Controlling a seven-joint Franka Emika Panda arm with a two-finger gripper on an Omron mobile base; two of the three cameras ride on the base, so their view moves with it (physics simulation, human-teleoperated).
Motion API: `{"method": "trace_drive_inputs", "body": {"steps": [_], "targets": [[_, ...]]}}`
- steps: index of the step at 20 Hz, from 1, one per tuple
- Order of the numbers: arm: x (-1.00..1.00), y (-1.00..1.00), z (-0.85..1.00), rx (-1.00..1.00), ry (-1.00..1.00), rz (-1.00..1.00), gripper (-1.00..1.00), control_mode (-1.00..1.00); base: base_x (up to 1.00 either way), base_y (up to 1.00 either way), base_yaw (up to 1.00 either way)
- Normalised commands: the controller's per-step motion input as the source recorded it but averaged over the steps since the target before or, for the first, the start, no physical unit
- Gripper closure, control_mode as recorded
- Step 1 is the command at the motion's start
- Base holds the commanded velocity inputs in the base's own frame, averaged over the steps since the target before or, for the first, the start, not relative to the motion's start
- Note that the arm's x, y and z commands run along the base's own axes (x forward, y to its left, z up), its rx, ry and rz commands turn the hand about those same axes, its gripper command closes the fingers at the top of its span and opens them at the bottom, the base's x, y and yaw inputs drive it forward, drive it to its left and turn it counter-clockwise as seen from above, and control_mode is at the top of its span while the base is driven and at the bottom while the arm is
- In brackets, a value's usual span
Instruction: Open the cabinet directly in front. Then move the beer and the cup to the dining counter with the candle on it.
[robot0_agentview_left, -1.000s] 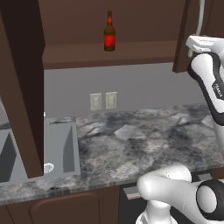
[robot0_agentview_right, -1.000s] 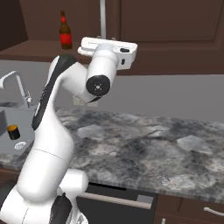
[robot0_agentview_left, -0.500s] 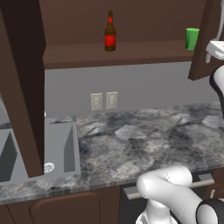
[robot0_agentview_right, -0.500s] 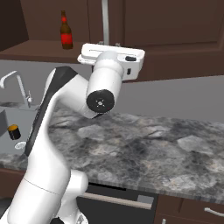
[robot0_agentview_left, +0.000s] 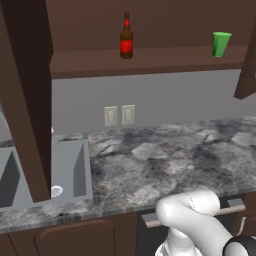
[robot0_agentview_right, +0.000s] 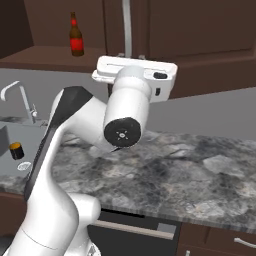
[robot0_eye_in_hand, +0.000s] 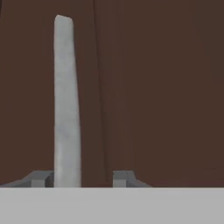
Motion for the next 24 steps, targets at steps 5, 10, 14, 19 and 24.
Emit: {"method": "trace_drive_inputs", "body": {"steps": [5,10,14,19,24], "targets": [[-0.02,-0.17,0.0,0.0,0.03,0.01,-1.0,-1.0,0.0,0.0,0.0],[-0.34,-0.09,0.01,0.0,-0.02,0.0,-1.0,-1.0,0.0,0.0,0.0],[-0.97,-0.24,0.19,0.0,-0.14,0.0,-1.0,-1.0,0.0,0.0,0.0],[-0.9,0.12,0.27,-0.07,-0.12,0.0,-1.0,-1.0,0.0,0.0,0.0],[-0.41,0.88,0.06,-0.24,0.0,0.0,-1.0,-1.0,0.0,0.0,0.0]]}}
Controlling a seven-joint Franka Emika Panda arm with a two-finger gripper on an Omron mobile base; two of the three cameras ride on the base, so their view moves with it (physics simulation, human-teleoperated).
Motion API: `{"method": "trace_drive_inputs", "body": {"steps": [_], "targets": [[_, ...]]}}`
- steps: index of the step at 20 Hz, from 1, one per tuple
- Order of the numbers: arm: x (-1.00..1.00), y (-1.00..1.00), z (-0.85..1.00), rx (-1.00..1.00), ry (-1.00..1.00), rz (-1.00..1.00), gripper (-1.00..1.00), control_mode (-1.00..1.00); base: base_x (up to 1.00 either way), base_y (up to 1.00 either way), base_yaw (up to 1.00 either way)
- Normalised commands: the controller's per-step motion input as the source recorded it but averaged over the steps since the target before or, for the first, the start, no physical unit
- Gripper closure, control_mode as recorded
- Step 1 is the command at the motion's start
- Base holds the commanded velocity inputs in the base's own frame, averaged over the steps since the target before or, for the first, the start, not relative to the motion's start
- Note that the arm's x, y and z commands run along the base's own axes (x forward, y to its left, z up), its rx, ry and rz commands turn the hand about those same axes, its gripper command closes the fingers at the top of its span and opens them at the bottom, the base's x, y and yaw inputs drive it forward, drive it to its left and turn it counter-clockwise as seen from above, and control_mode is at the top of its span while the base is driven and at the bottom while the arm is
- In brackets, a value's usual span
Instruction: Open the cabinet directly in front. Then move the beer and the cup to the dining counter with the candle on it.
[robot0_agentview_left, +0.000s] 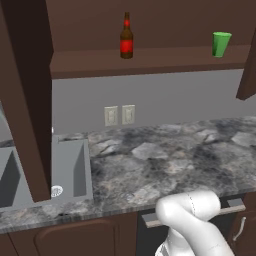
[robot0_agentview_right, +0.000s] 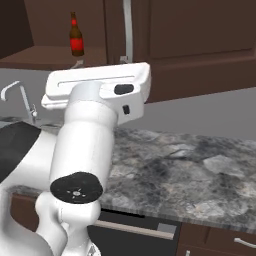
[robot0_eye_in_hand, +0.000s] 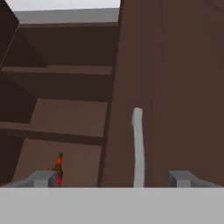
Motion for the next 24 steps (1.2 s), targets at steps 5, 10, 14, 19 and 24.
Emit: {"method": "trace_drive_inputs", "body": {"steps": [5,10,14,19,24], "targets": [[-0.26,1.0,0.0,-0.28,0.0,-0.03,-1.0,-1.0,0.0,0.0,0.0],[-0.06,0.95,-0.05,-0.31,0.02,-0.09,-1.0,-1.0,0.0,0.0,0.0],[0.0,0.7,-0.06,-0.31,0.03,-0.17,-1.0,-1.0,0.0,0.0,0.0],[0.0,0.39,-0.09,-0.31,0.06,-0.25,-1.0,-1.0,0.0,0.0,0.0],[0.07,0.11,-0.04,-0.31,0.12,-0.28,-1.0,-1.0,0.0,0.0,0.0]]}}
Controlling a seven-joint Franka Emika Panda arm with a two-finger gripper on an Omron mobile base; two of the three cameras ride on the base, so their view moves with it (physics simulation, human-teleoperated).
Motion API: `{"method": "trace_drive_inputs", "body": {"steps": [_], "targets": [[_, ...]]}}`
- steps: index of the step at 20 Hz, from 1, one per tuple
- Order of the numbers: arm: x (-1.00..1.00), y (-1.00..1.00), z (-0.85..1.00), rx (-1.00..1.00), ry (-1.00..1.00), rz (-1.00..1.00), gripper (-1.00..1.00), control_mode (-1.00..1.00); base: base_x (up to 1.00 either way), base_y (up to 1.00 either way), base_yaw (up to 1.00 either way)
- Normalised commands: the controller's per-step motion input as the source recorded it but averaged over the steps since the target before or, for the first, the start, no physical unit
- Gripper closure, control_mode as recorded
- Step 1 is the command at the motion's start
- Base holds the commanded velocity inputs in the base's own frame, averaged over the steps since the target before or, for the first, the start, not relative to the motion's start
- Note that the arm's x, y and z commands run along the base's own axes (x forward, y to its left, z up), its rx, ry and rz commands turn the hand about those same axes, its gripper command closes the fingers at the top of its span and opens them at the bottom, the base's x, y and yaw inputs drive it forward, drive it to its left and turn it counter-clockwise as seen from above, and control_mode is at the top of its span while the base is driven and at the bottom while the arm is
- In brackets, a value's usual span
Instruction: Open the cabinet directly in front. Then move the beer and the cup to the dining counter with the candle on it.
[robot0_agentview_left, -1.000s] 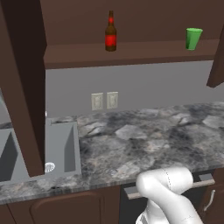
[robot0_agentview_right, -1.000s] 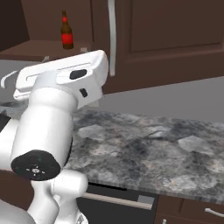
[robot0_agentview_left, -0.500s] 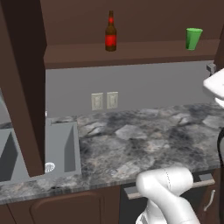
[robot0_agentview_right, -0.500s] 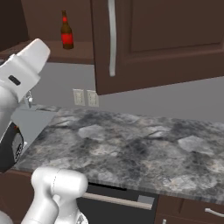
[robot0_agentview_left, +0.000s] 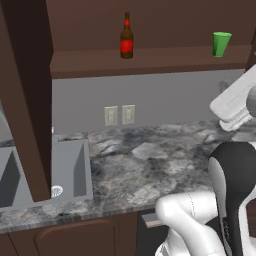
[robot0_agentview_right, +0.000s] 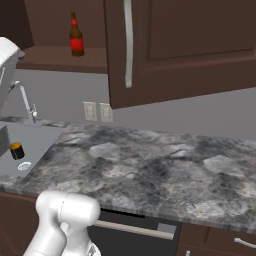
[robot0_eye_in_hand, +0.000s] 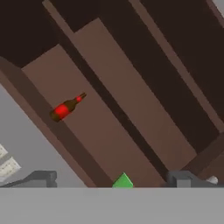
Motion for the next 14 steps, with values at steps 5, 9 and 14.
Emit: {"method": "trace_drive_inputs", "body": {"steps": [5,9,14], "targets": [[0.21,0.01,0.0,-0.29,0.18,-0.25,-1.0,-1.0,0.0,0.0,0.0],[0.33,0.0,-0.13,-0.29,0.14,-0.28,-1.0,-1.0,0.0,0.0,0.0],[0.64,-0.13,-0.41,-0.26,0.11,-0.25,-1.0,-1.0,0.0,0.0,0.0]]}}
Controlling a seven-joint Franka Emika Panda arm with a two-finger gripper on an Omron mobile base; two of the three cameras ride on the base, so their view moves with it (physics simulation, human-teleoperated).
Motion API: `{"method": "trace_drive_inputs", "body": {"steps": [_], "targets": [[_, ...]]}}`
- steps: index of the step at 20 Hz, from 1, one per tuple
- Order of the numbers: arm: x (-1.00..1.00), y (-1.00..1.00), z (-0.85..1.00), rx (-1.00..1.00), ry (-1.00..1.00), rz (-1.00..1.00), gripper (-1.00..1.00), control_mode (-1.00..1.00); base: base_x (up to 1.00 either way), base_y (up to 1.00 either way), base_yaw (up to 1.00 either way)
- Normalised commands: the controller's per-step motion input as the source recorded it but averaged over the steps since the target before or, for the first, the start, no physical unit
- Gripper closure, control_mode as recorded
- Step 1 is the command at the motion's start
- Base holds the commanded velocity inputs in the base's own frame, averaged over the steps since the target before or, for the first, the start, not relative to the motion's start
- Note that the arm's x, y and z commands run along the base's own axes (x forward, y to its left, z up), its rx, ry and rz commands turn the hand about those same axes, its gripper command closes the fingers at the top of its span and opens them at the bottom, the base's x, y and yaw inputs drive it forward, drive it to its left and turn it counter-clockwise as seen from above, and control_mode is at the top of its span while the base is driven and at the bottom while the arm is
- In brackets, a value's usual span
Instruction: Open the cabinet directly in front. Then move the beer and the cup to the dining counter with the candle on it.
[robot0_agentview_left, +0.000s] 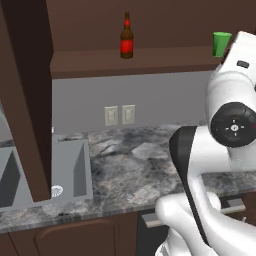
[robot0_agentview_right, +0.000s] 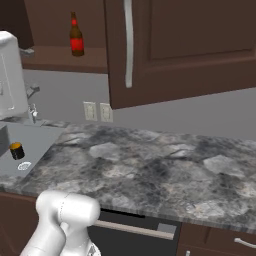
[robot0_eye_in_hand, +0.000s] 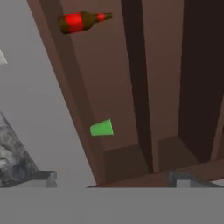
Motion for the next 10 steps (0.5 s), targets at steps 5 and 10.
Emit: {"method": "trace_drive_inputs", "body": {"steps": [5,10], "targets": [[0.69,-0.4,-0.3,-0.12,0.04,-0.15,-1.0,-1.0,0.0,0.0,0.0],[0.59,-0.63,0.0,0.0,0.0,-0.1,-1.0,-1.0,0.0,0.0,0.0]]}}
